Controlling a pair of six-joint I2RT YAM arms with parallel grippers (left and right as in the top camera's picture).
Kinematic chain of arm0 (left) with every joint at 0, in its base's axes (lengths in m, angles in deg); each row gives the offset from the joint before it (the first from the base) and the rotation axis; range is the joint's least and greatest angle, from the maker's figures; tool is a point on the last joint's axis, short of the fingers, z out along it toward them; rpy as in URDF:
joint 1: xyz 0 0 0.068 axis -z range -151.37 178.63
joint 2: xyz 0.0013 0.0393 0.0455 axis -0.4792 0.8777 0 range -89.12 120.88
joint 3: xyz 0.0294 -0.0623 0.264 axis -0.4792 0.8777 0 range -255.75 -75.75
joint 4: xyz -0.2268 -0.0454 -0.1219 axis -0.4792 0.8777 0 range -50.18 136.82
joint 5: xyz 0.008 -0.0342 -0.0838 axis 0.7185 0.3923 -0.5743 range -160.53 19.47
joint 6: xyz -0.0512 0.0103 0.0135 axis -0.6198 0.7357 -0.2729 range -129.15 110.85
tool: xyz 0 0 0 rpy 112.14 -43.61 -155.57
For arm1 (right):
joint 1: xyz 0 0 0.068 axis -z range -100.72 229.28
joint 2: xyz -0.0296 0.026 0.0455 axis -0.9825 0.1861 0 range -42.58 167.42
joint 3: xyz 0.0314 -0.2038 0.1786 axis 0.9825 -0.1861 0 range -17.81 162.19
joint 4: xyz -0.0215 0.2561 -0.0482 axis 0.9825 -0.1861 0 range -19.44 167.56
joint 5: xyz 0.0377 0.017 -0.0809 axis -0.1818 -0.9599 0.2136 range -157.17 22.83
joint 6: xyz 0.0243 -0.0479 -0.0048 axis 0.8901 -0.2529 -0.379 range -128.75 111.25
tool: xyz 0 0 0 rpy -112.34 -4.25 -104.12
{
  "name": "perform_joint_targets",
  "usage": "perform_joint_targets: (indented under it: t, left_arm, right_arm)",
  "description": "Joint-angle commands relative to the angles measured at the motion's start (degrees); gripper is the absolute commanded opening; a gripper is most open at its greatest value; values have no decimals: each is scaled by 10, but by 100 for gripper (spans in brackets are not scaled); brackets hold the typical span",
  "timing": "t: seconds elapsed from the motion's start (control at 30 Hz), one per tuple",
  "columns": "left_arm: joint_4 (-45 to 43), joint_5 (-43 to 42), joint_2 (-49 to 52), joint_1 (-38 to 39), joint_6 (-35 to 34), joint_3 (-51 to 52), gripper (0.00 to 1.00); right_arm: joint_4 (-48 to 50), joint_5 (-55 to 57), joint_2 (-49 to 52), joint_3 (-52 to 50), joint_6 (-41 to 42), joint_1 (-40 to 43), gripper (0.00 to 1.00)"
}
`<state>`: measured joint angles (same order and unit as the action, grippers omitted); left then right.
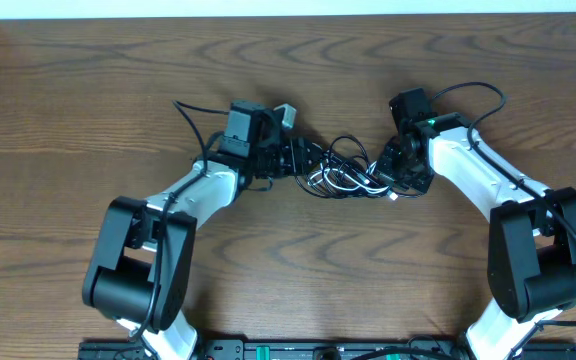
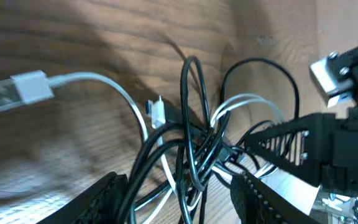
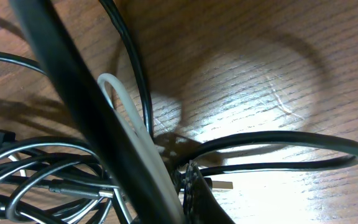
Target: Untangle cables
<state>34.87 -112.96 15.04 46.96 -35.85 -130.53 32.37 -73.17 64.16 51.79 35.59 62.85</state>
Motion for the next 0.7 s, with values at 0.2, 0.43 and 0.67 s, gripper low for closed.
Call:
perform_joint_targets:
  t: [0.2, 0.43, 0.67]
  left_arm:
    - [3, 11, 26, 18, 14, -10, 34]
    - [17, 10, 9, 17, 27, -10, 7]
    - [66, 87, -102, 3, 29, -10, 7]
  right_arm:
    - [-3, -4, 0, -3, -2, -5, 1]
    - [-4, -4, 0, -3, -2, -5, 1]
    - [-7, -3, 0, -3, -2, -3, 1]
